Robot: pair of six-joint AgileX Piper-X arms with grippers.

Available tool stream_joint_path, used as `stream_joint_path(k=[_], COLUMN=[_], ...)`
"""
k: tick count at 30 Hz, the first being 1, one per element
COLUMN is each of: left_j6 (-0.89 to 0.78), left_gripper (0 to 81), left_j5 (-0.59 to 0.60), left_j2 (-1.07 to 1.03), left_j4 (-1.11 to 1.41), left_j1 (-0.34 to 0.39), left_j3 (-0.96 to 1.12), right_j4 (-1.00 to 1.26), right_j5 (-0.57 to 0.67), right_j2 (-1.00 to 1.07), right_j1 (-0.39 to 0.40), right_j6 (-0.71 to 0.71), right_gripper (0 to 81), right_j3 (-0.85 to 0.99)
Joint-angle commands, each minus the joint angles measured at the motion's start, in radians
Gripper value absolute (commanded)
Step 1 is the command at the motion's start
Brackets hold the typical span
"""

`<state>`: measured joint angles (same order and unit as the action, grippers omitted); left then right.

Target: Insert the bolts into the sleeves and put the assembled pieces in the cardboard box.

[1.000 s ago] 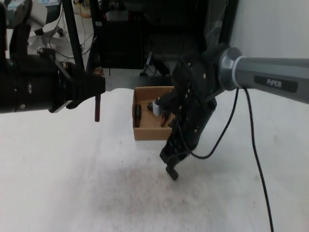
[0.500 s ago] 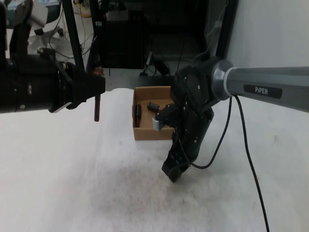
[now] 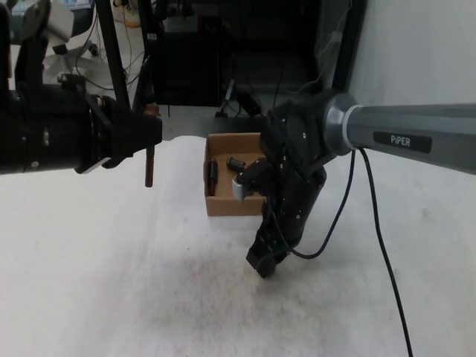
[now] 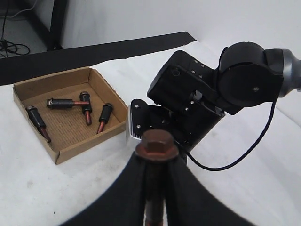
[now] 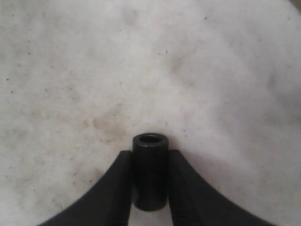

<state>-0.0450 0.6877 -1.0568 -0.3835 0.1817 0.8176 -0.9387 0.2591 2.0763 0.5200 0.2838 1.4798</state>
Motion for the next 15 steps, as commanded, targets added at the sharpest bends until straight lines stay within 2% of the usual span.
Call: stream_joint_path(k=[1, 5, 9, 15], left_j6=[0.001, 0.001, 0.001, 0.001], left_gripper=[0.2, 0.2, 0.2, 0.2], left_j5=[0.002, 0.002, 0.002, 0.002], left_j2=[0.01, 0.01, 0.01, 0.01], left_j4=[0.015, 0.015, 0.015, 0.015], left_j1=[-0.002, -0.002, -0.002, -0.002], left_j3=[0.0, 0.0, 0.0, 0.0], right_j4=[0.028, 0.012, -0.042, -0.101], right_j5=[0.008, 0.005, 0.005, 0.029], right_j2=[0.017, 0.017, 0.017, -0.009], right_j1=[0.005, 0.005, 0.005, 0.005], right_j6=[0.008, 0.008, 0.054, 0.049], right_gripper=[24.9, 22.8, 0.6, 0.8], right_j3=[0.004, 0.004, 0.004, 0.024])
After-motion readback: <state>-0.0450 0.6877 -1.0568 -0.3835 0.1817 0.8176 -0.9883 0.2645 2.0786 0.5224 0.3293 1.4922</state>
